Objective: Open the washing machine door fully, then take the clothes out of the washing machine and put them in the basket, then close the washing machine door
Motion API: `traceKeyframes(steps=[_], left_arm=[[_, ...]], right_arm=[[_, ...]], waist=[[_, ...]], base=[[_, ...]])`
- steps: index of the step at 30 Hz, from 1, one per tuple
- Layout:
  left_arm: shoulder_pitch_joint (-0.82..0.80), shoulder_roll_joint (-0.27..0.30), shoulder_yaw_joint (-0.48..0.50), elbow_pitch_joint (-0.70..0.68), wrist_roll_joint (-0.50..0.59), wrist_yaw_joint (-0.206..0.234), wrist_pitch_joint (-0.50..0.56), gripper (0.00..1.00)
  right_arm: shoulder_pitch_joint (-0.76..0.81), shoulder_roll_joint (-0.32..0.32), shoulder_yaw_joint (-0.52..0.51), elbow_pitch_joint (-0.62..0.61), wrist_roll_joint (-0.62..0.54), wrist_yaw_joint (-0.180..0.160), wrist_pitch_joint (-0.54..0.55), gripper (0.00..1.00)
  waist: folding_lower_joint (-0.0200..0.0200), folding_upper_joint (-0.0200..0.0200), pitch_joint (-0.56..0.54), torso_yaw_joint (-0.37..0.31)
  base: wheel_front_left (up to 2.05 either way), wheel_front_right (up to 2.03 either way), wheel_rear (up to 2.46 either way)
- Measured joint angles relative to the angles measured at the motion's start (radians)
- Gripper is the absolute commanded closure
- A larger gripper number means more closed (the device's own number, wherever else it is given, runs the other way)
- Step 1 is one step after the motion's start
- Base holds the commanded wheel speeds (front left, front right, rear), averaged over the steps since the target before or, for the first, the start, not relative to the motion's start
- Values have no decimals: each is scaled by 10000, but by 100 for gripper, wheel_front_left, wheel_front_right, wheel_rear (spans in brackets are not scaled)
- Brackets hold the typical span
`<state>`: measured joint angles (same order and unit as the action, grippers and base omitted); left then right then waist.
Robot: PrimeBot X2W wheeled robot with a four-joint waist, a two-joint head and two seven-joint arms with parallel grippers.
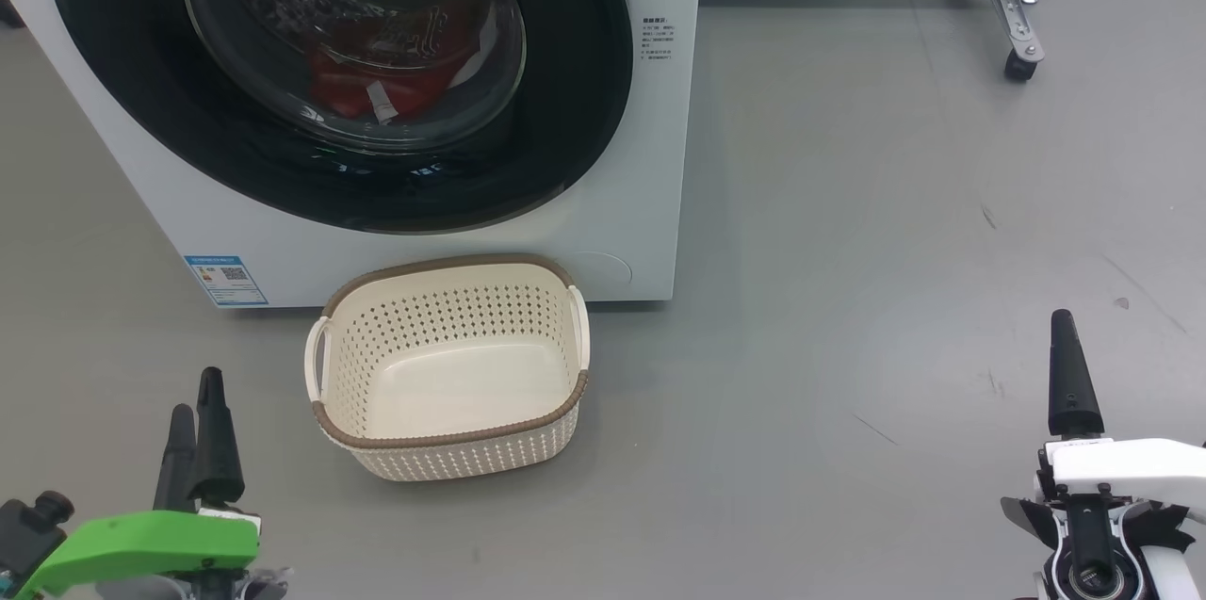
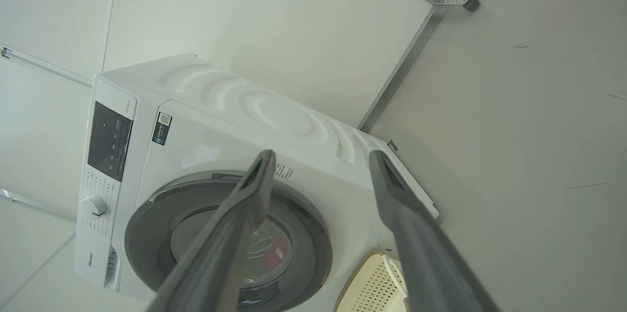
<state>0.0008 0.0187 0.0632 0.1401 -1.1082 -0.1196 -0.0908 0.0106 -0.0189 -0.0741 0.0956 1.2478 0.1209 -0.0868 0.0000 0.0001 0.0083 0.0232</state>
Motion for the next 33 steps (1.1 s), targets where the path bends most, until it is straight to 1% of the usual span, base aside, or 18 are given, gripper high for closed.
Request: traceKeyframes(steps=[5,8,11,14,20,23,27,32,33], left_arm=[[0,2,-157,-174,953,0,-165,0],[0,2,-221,-203,1306,0,-267,0],[1,4,-270,-236,1870,4,-378,0],[1,10,-347,-299,2685,31,-479,0],[1,36,-616,-368,4192,184,-698,0],[3,50,-786,-391,4957,215,-792,0],[3,86,-1016,-405,6031,282,-907,0],[4,238,-1254,-403,7283,395,-1085,0],[4,244,-1310,-401,7501,441,-1141,0]], right_arm=[[2,-13,109,-140,-443,-19,-173,0],[2,-46,178,-224,-1049,-100,-280,0],[11,-63,345,-224,-1745,-109,-380,0],[13,-65,458,-224,-2320,-272,-487,0],[14,-82,721,-244,-3478,-372,-690,0],[15,-88,809,-242,-4031,-537,-788,0],[18,-119,1016,-213,-5118,-621,-957,0],[18,-127,1243,-174,-6006,-736,-1131,0],[18,-128,1264,-159,-6195,-819,-1160,0]], waist=[[0,0,18,24],[0,0,29,35],[0,0,40,46],[0,0,51,64],[0,0,73,109],[0,0,83,131],[0,0,89,158],[0,0,82,185],[0,0,79,191]], base=[[0,0,0],[0,0,0],[0,0,0],[0,0,0],[0,0,0],[0,0,0],[0,0,0],[0,0,0],[0,0,0]])
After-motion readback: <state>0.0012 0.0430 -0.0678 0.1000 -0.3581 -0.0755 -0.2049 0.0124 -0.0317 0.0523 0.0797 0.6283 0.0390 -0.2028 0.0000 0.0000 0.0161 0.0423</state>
